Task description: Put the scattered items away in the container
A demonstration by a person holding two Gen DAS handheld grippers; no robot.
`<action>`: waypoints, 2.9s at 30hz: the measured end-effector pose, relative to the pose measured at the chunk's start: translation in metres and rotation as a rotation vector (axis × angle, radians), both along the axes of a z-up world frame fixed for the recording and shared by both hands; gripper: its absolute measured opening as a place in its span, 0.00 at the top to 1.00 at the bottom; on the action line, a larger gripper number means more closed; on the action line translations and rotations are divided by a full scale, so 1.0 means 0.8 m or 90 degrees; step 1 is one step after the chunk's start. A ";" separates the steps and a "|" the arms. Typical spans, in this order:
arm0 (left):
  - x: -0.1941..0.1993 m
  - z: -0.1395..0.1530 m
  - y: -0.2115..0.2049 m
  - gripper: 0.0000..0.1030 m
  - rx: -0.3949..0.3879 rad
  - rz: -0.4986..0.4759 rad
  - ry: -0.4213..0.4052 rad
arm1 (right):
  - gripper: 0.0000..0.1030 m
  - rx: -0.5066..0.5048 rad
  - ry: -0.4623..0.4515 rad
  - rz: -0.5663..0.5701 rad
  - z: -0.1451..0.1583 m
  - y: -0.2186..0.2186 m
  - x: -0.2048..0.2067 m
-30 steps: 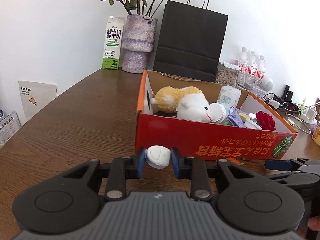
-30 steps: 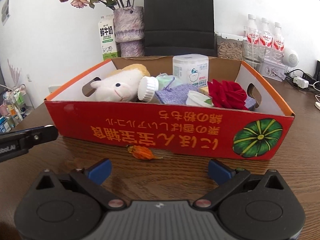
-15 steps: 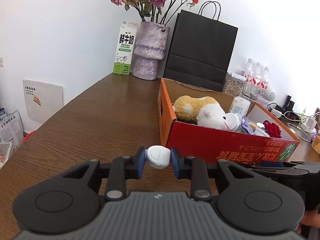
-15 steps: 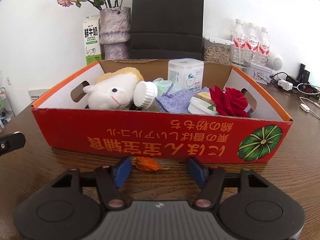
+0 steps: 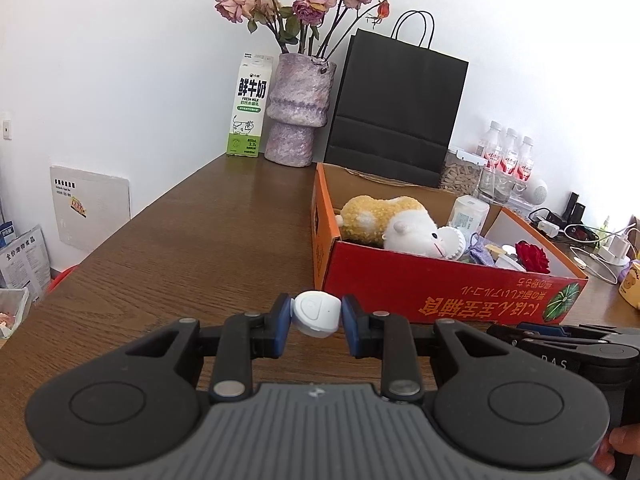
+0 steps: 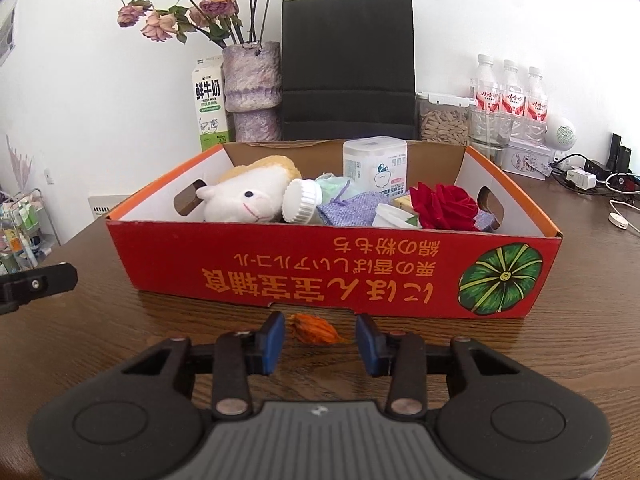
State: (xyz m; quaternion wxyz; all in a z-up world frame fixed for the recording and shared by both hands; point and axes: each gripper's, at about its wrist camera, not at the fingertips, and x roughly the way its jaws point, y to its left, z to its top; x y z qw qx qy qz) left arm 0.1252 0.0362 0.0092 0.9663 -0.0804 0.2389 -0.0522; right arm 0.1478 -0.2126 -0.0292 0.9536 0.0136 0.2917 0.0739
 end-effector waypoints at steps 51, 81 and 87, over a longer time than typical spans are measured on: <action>0.131 0.034 -0.113 0.00 0.011 0.028 -0.159 | 0.00 0.011 -0.171 -0.007 0.063 -0.072 0.102; -0.075 0.025 -0.084 0.00 0.042 0.013 -0.067 | 0.00 -0.007 -0.106 0.040 0.056 -0.053 -0.120; -0.130 0.035 -0.086 0.00 0.057 0.009 -0.064 | 0.00 0.000 -0.107 0.042 0.069 -0.047 -0.178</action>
